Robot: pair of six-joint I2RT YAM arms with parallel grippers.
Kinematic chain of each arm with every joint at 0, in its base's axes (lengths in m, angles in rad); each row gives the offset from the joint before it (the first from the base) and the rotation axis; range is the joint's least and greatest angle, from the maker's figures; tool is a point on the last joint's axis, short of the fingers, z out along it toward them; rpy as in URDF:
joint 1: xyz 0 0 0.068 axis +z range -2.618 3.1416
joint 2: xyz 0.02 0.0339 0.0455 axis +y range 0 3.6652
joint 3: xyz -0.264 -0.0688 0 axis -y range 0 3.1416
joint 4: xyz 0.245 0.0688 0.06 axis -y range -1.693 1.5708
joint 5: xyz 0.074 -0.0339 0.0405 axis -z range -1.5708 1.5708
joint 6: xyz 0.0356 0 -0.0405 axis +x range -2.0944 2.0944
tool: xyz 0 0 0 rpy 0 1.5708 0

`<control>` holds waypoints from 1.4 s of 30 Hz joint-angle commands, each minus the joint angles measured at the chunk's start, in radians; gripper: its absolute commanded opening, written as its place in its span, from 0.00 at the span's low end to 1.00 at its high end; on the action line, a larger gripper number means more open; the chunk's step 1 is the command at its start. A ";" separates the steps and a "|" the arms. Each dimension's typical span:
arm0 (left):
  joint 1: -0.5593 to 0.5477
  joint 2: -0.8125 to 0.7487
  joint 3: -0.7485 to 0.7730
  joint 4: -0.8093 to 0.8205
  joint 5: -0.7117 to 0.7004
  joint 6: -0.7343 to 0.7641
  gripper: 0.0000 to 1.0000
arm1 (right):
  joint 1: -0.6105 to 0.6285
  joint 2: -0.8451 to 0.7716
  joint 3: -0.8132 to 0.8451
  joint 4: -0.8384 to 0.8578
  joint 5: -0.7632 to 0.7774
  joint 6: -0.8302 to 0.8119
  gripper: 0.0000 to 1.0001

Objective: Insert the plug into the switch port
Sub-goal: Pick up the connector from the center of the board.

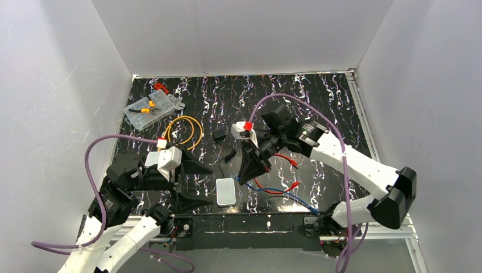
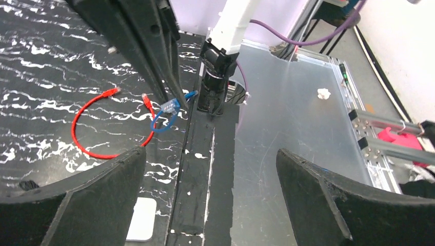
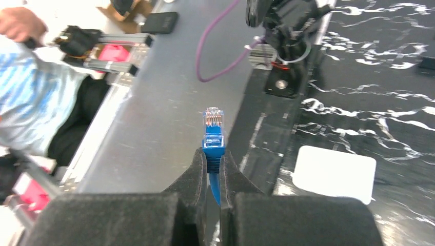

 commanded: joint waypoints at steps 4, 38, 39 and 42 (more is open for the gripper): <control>0.003 -0.069 -0.075 0.107 0.094 0.113 0.98 | 0.048 0.088 0.068 0.056 -0.274 0.126 0.01; 0.002 -0.020 -0.146 0.320 0.239 0.019 0.55 | 0.120 0.268 0.169 0.402 -0.397 0.442 0.01; 0.003 -0.021 -0.146 0.320 0.239 0.020 0.54 | 0.120 0.269 0.168 0.407 -0.398 0.445 0.01; 0.003 -0.022 -0.150 0.322 0.235 0.020 0.52 | 0.123 0.275 0.168 0.421 -0.395 0.460 0.01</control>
